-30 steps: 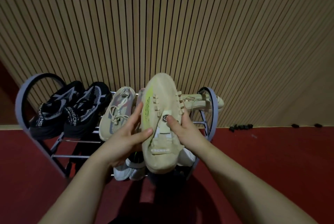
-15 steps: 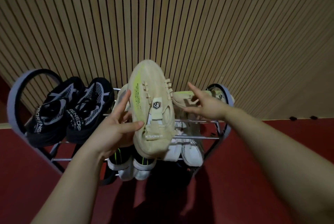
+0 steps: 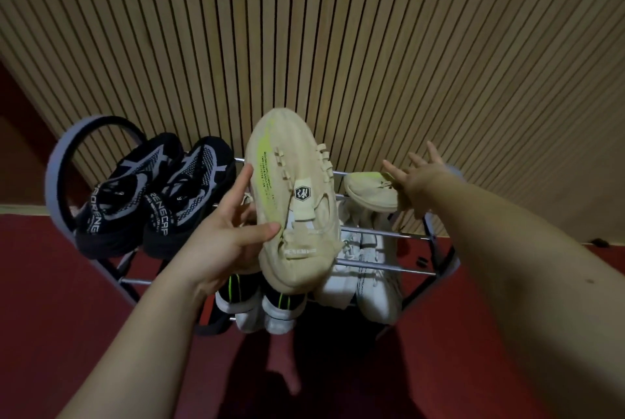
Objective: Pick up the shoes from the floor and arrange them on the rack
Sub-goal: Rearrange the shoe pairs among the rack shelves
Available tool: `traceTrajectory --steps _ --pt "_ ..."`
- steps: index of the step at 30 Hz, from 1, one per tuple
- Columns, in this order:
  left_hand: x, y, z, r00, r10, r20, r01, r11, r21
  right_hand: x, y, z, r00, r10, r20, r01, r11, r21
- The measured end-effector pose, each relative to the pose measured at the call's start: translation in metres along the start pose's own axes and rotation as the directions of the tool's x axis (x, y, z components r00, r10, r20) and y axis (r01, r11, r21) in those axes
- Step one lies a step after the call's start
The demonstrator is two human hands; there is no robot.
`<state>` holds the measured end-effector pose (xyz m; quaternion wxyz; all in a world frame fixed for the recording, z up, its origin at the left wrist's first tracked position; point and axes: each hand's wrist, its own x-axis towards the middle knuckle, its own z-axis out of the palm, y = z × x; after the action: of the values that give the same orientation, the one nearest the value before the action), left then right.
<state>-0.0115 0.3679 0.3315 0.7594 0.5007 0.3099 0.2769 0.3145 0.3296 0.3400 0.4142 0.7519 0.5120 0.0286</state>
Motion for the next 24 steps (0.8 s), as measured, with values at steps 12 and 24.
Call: traceTrajectory --steps 12,24 --pt "-0.014 -0.011 0.020 0.994 0.024 -0.102 -0.028 0.999 -0.042 0.006 0.002 0.000 0.980 -0.175 -0.090 0.196 0.824 0.532" --pt "-0.025 -0.002 0.021 0.991 0.051 -0.128 -0.055 0.998 -0.027 -0.015 -0.024 0.019 0.998 0.067 0.020 -0.059 0.656 0.752"
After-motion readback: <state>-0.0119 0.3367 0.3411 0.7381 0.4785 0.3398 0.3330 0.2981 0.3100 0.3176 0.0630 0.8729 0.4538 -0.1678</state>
